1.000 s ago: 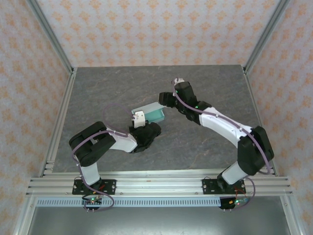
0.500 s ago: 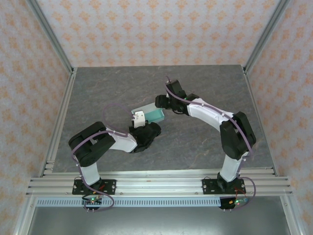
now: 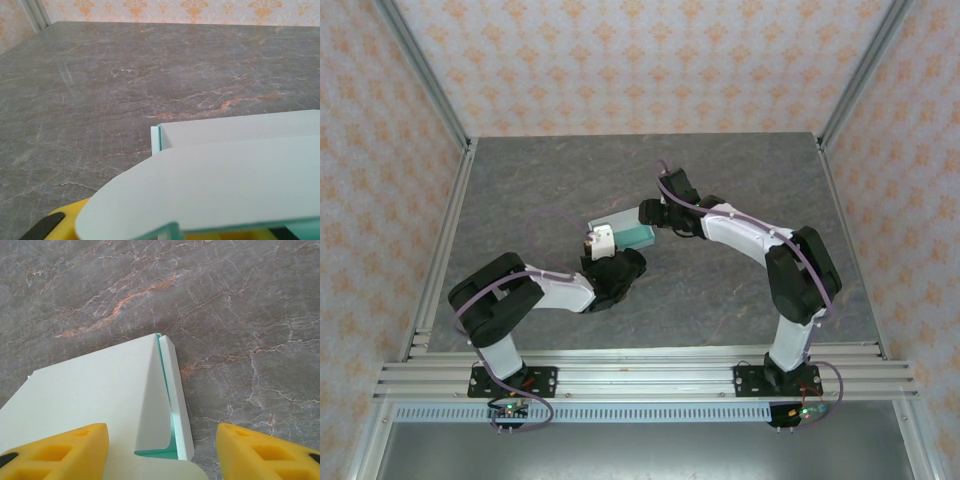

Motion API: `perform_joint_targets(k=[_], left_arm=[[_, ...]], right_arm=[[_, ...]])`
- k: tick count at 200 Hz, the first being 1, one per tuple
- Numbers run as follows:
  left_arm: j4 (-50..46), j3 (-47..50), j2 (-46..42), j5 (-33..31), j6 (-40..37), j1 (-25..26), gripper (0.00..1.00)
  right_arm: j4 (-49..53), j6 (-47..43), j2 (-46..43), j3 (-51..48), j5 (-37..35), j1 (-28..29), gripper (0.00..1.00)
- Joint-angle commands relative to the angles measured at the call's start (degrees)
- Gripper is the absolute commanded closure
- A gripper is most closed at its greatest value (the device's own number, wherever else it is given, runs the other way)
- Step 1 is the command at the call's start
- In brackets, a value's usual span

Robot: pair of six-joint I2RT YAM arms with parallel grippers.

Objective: Fold the paper box

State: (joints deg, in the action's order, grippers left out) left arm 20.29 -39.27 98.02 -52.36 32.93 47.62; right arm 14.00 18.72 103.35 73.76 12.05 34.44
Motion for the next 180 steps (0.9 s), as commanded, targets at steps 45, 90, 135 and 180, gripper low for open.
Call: perform_joint_targets(k=[45, 90, 135, 180], left_arm=[[-1.7, 4.6, -5.7, 4.3, -0.6, 0.1, 0.56], [-3.9, 8.2, -10.5, 10.6, -1.0, 0.1, 0.48], [-12.8, 12.0, -21.2, 20.0, -1.4, 0.1, 0.46], [-32.8, 8.3, -38.9, 32.2, -1.7, -2.5, 0.40]], right_arm=[[-0.8, 1.3, 1.7, -1.9, -0.9, -0.2, 0.43], [-0.8, 1.3, 1.6, -2.0, -1.1, -0.2, 0.43], [0.1, 0.6, 1.7, -1.4, -1.7, -0.2, 0.43], [0.3, 0.0, 2.1, -1.0, -1.6, -0.1, 0.44]])
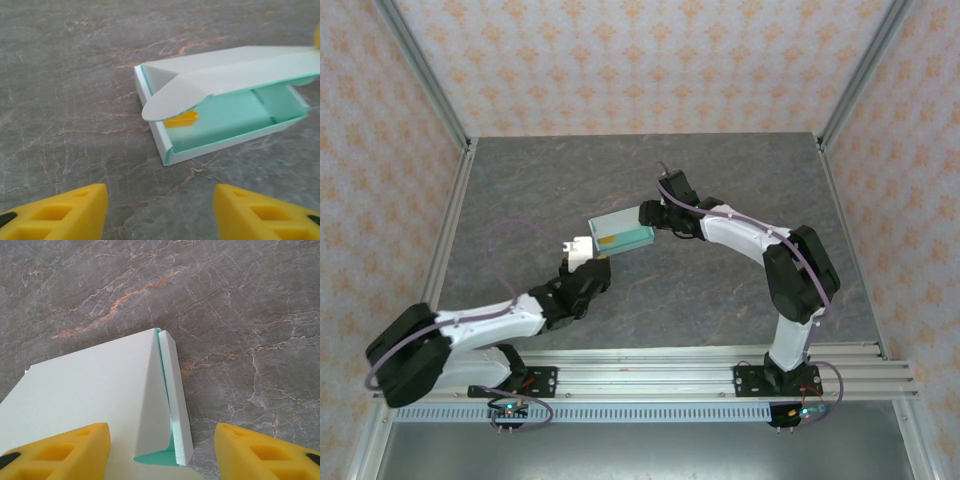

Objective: Fold the paper box

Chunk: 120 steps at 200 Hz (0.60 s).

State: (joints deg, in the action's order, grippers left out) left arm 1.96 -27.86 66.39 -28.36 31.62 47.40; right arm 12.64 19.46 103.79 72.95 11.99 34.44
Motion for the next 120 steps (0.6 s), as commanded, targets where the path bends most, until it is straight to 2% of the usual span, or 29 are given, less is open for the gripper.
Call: perform_joint_targets(k=[1, 15, 35, 70, 120], left_arm=[[-14.9, -3.3, -7.6, 8.5, -0.4, -2.5, 0.40], [-18.6, -5.4, -11.6, 13.5, 0.0, -6.2, 0.40], [-19.0, -8.4, -13.1, 20.1, 0.2, -13.2, 0.37], [-14.0, -14.9, -4.2, 28.7, 0.1, -23.8, 0.35], [-9.7, -23.6, 15.1, 33.6, -0.7, -26.0, 0.34]], right_arm=[[1.6, -0.7, 1.7, -0.2, -1.5, -0.1, 0.44], [1.3, -0.7, 1.7, -0.1, -1.7, -0.1, 0.44], [1.0, -1.0, 1.8, -0.6, -1.7, 0.1, 0.44], [0.9, -1.3, 2.0, -0.5, -1.8, 0.0, 0.44], [1.4, -2.2, 2.4, -0.4, -2.5, 0.1, 0.44]])
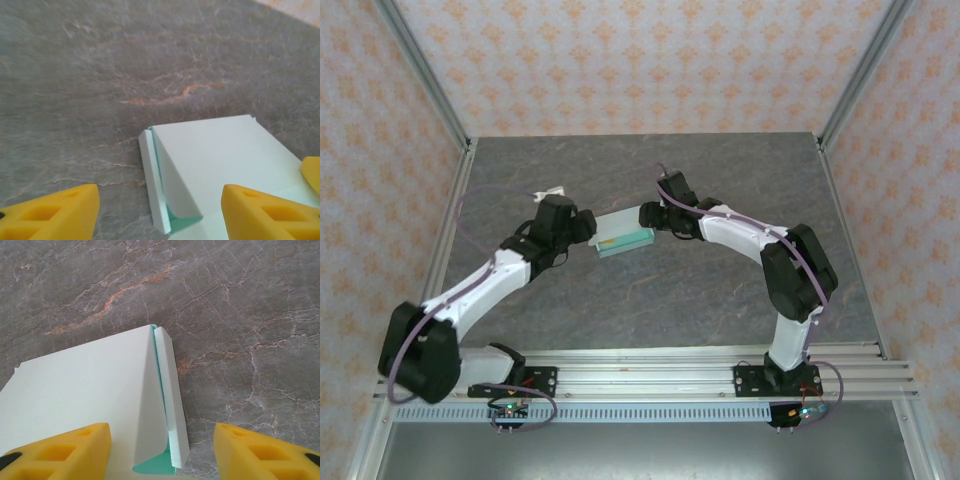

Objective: Fold the paper box

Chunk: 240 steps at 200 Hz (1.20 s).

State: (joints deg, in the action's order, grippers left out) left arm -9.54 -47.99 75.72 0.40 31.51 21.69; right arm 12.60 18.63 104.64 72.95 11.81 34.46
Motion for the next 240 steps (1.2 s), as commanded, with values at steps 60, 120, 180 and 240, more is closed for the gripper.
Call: perform_joint_targets(k=[60, 120, 180, 240], left_arm=[[5.3, 0.4, 12.1, 4.4, -2.2, -0.3, 0.34], [8.6, 3.4, 14.9, 4.8, -1.2, -0.4, 0.34], [11.4, 6.1, 17.7, 3.9, -1.2, 0.1, 0.35], [11.7, 5.8, 17.7, 2.1, 0.5, 1.7, 0.35]], right_arm=[[0.8, -2.4, 3.6, -1.5, -3.7, 0.3, 0.44], [1.1, -4.6, 6.3, -1.3, -5.4, 0.2, 0.48], [0.6, -5.3, 9.5, -1.8, -6.1, 0.3, 0.52], [1.4, -6.8, 9.0, -1.6, -7.5, 0.3, 0.54]])
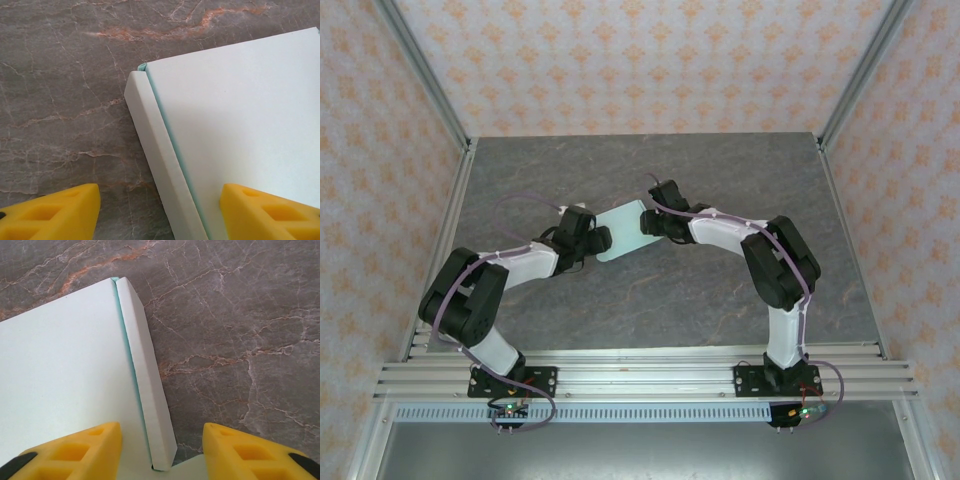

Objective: Fold the paper box

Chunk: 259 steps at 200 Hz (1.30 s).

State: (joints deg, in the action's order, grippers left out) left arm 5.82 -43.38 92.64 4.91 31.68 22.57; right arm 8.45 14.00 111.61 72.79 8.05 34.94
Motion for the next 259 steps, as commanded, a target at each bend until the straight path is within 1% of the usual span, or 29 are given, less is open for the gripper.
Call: perform_joint_targets(k=[1, 29, 54, 59, 88, 112, 132, 160, 179, 208, 237, 259], left_arm=[[-3.7, 1.1, 0.7, -2.4, 0.3, 0.8, 0.35], [-5.1, -0.4, -2.9, -5.3, -0.5, 0.8, 0.33], [-6.3, -2.0, -5.5, -8.4, -0.7, 0.7, 0.31], [-6.4, -2.3, -6.0, -8.9, -2.3, 0.7, 0.31], [-6.9, -3.5, -8.1, -9.4, -3.7, 0.5, 0.29], [-8.3, -4.1, -9.3, -7.7, -5.1, 0.4, 0.29], [-8.3, -3.4, -10.5, -5.4, -6.4, 0.4, 0.29], [-10.3, -5.4, -10.4, -4.7, -9.2, 0.3, 0.29], [-12.0, -8.2, -9.1, -3.0, -10.9, 0.0, 0.28], [-14.7, -13.5, -4.0, 0.1, -14.4, -1.1, 0.27], [-19.3, -22.1, 5.2, 6.6, -17.8, -3.9, 0.26], [-23.1, -28.9, 11.1, 8.8, -20.8, -4.7, 0.26]], right_arm=[[5.6, -2.2, 2.0, -1.4, -3.7, -0.2, 0.54], [7.0, -3.4, -0.4, 0.9, -3.6, -0.2, 0.54], [8.6, -4.4, -2.2, 3.5, -3.7, -0.2, 0.50], [8.9, -4.7, -2.6, 4.0, -3.7, -0.2, 0.50], [9.8, -5.8, -5.7, 4.6, -4.2, -0.2, 0.45], [10.4, -7.6, -10.1, 1.7, -4.7, -0.2, 0.44], [10.0, -8.6, -14.3, -3.1, -4.9, -0.2, 0.44], [9.3, -7.6, -18.9, -9.3, -1.6, 0.0, 0.44], [9.3, -6.3, -20.6, -12.3, 0.4, 1.0, 0.44], [9.9, -5.3, -20.2, -13.9, 0.2, 4.8, 0.44], [4.5, -0.7, -18.2, -15.8, 7.3, 5.2, 0.44], [2.4, 0.8, -17.1, -16.1, 9.9, 5.1, 0.44]])
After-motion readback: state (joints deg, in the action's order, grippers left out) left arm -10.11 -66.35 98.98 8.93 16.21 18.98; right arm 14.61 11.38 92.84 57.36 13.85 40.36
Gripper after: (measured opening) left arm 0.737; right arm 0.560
